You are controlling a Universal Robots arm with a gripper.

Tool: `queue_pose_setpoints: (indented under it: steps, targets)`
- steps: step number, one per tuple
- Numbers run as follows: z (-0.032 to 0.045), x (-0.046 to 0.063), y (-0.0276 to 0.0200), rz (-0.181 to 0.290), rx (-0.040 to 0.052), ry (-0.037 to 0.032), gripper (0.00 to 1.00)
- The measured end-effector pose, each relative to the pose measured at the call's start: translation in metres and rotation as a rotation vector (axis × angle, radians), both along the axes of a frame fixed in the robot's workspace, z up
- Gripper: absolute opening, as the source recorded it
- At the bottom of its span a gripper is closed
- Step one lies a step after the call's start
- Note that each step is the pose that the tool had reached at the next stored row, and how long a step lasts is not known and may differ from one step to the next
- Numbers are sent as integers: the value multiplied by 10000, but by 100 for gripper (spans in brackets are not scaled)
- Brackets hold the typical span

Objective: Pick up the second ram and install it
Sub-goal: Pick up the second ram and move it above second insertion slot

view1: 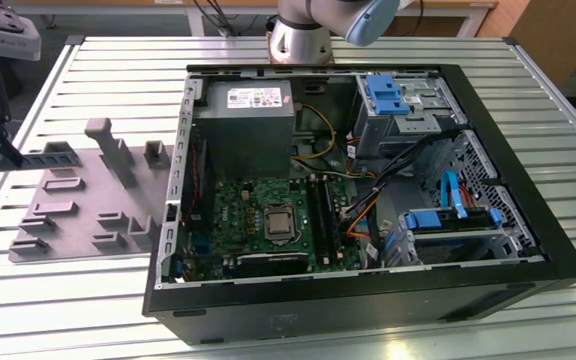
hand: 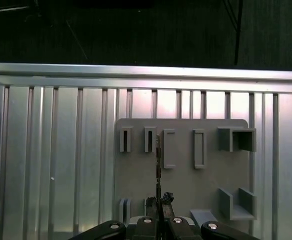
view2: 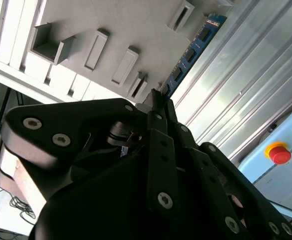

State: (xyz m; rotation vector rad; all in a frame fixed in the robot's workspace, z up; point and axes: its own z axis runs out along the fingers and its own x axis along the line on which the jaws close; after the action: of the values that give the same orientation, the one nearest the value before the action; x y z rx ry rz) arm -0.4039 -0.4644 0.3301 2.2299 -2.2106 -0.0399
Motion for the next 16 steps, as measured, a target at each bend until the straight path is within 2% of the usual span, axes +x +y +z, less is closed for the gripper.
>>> queue_pose_setpoints:
  steps: [16]
  targets:
    - [156, 0, 6, 0, -1, 2, 14]
